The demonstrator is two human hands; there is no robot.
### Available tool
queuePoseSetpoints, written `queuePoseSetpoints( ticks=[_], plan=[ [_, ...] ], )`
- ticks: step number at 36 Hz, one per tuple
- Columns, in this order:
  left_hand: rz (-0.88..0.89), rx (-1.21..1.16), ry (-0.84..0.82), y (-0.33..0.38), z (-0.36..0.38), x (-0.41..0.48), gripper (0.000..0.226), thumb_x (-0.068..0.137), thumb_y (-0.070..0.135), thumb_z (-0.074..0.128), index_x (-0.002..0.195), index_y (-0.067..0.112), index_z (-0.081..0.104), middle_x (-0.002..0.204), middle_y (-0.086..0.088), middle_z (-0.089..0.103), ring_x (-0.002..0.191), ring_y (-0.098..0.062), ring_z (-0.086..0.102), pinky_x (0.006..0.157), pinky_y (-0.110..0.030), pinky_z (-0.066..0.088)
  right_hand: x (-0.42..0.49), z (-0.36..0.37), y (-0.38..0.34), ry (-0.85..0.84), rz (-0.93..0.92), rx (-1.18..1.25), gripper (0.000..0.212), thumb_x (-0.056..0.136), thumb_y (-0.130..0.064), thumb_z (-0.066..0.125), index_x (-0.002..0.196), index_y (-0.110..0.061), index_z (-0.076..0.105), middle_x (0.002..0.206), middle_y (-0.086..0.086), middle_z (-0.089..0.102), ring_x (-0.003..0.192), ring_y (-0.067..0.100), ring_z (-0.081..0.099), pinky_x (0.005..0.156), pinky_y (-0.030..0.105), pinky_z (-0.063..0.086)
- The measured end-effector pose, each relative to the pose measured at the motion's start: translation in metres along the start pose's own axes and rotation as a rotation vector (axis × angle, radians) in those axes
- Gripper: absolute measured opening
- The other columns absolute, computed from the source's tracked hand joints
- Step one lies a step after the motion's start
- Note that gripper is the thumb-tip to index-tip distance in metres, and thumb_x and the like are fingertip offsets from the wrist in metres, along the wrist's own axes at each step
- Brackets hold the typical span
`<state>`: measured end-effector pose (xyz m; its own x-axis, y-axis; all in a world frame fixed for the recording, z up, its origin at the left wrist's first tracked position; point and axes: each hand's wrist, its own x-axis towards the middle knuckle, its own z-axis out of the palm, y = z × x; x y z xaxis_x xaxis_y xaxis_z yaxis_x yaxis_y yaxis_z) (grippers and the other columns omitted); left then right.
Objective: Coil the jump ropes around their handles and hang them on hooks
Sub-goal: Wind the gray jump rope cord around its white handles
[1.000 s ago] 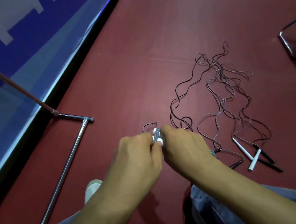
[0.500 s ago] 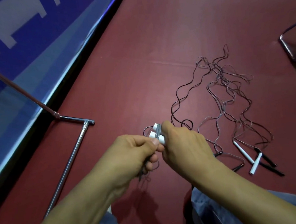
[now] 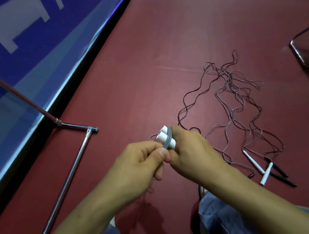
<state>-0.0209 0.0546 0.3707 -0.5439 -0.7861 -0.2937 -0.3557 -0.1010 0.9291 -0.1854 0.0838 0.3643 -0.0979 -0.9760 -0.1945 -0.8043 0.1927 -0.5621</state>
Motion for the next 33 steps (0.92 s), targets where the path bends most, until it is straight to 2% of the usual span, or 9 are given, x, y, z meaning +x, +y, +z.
queuePoseSetpoints(
  ticks=[3,5,7,12,17,23,27,30,33],
  plan=[
    [-0.018,-0.162,-0.044,0.0,-0.005,0.0,0.027,0.104,0.02,0.056,0.085,0.015,0.074,0.06,-0.004,0.061,0.057,-0.015,0.047,0.055,-0.021,0.038,0.0,-0.002,-0.001,-0.014,0.046,0.049,0.029,0.075,-0.05,0.052,0.096,-0.029,0.053,0.083,-0.006,0.064,0.077,0.021,0.061,0.067,0.043,0.055],
    [-0.015,-0.189,-0.061,0.0,-0.009,0.002,0.025,0.103,0.015,0.058,0.086,0.012,0.076,0.062,-0.006,0.062,0.059,-0.012,0.051,0.056,-0.018,0.04,0.0,-0.004,-0.002,-0.025,0.065,0.107,0.018,0.079,-0.041,0.054,0.093,-0.03,0.056,0.079,-0.007,0.064,0.07,0.015,0.06,0.062,0.04,0.055],
    [-0.009,-0.181,-0.098,0.001,-0.014,0.005,0.02,0.096,0.025,0.064,0.087,0.014,0.077,0.065,-0.007,0.065,0.064,-0.016,0.051,0.058,-0.021,0.04,0.0,-0.005,-0.002,-0.031,0.07,0.184,0.003,0.085,-0.028,0.056,0.086,-0.029,0.058,0.068,-0.01,0.063,0.055,0.007,0.054,0.05,0.032,0.048],
    [0.012,-0.085,-0.13,0.002,-0.027,0.01,0.018,0.085,0.038,0.064,0.081,0.025,0.076,0.067,-0.005,0.069,0.066,-0.017,0.05,0.066,-0.031,0.04,-0.002,-0.014,-0.01,-0.102,0.009,0.352,0.023,0.093,-0.014,0.056,0.072,-0.023,0.058,0.05,-0.012,0.048,0.043,0.004,0.035,0.043,0.023,0.032],
    [0.014,-0.116,-0.135,0.006,-0.034,0.011,0.018,0.082,0.034,0.069,0.072,0.02,0.073,0.064,-0.007,0.066,0.065,-0.018,0.053,0.066,-0.028,0.042,-0.006,-0.02,-0.017,-0.267,0.126,0.691,0.023,0.098,-0.017,0.059,0.076,-0.013,0.058,0.049,-0.004,0.036,0.041,0.013,0.027,0.042,0.022,0.025],
    [0.014,-0.225,-0.196,0.014,-0.04,0.011,0.024,0.08,0.033,0.074,0.063,0.016,0.069,0.067,-0.014,0.058,0.062,-0.018,0.047,0.062,-0.029,0.038,-0.012,-0.028,-0.028,-0.485,0.142,0.956,0.04,0.092,-0.023,0.063,0.053,-0.025,0.06,0.057,0.001,0.023,0.047,0.012,0.018,0.049,0.025,0.013],
    [0.047,-0.228,-0.18,0.015,-0.045,0.009,0.023,0.083,0.03,0.07,0.066,0.015,0.068,0.067,-0.007,0.059,0.064,-0.016,0.045,0.06,-0.022,0.039,-0.014,-0.032,-0.029,-0.584,0.19,1.141,0.029,0.084,-0.023,0.061,0.057,-0.026,0.052,0.056,0.0,0.019,0.049,0.011,0.014,0.046,0.02,0.017],
    [0.078,-0.244,-0.175,0.014,-0.049,0.007,0.021,0.084,0.027,0.068,0.064,0.022,0.07,0.062,0.003,0.059,0.061,-0.012,0.045,0.059,-0.019,0.04,-0.012,-0.036,-0.024,-0.673,0.203,1.327,0.034,0.084,-0.023,0.067,0.067,-0.022,0.038,0.054,-0.003,0.021,0.043,0.008,0.016,0.041,0.014,0.023],
    [0.121,-0.249,-0.158,0.01,-0.051,0.006,0.016,0.083,0.026,0.071,0.068,0.021,0.074,0.065,-0.005,0.055,0.064,-0.016,0.045,0.06,-0.022,0.039,-0.012,-0.035,-0.019,-0.775,0.173,1.423,0.03,0.083,-0.023,0.07,0.069,-0.022,0.043,0.052,-0.006,0.026,0.039,0.004,0.022,0.04,0.012,0.027]
  ],
)
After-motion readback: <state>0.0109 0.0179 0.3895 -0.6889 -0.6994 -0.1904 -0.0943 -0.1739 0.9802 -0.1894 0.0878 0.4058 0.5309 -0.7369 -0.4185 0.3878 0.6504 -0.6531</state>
